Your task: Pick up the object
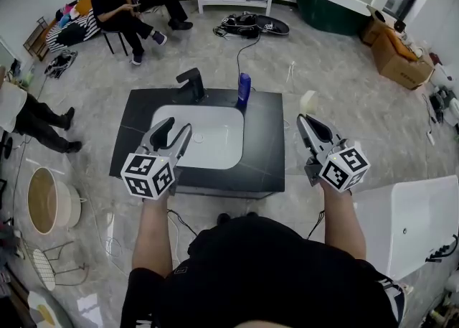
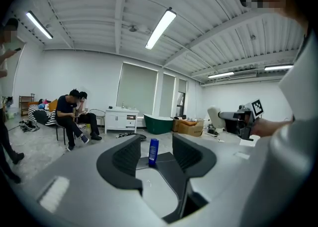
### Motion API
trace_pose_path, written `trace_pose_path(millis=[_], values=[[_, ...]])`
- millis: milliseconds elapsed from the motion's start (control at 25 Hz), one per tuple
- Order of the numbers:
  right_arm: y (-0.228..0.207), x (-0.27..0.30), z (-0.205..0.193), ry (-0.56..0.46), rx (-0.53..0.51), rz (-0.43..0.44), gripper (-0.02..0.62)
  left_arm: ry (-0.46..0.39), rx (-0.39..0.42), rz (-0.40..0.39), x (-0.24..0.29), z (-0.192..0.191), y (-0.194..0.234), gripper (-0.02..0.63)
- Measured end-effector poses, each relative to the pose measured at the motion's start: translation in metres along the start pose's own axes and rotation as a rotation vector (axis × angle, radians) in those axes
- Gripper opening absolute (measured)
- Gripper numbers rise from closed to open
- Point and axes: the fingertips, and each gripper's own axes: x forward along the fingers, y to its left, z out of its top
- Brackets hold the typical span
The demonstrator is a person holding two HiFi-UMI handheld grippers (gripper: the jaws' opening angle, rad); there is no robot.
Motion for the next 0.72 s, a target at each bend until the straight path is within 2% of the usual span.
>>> trace_pose_path(millis=[200,480,720], values=[[0.003,-0.004,0.004,-0.035,-0.017,0.01,0.021,-0.01,-0.009,0.01,-0.003,0.001,0.003,0.204],[0.006,0.004,-0.023,0.035,0.002,0.004,0.021,-0.01,-0.014,0.013,-0.002,-0.002,0.001,0.196],[0.007,0.006,-0.019,0.036,-0.016,0.017,0.021,-0.006,-0.015,0.011,0.0,-0.004,-0.002,0.195]])
